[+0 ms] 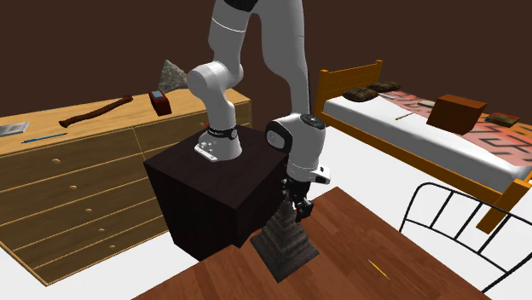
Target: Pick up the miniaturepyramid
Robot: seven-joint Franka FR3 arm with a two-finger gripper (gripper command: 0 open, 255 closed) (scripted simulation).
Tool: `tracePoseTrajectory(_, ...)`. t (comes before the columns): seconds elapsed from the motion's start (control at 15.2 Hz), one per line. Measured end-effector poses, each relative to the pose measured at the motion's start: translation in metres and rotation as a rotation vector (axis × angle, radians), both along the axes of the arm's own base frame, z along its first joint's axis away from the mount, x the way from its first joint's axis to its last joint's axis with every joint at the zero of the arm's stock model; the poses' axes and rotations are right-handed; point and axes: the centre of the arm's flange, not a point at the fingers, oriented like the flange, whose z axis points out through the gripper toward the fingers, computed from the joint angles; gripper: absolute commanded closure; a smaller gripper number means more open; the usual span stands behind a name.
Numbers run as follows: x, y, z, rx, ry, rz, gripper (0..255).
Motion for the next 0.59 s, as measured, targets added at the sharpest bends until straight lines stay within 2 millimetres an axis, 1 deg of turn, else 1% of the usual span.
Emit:
tracePoseTrajectory(0.33,0.0,0.0,0.002,0.0,0.001,0.0,255)
tracePoseTrajectory(0.59,0.0,0.0,0.02,-0.001,0.001,-0.001,255)
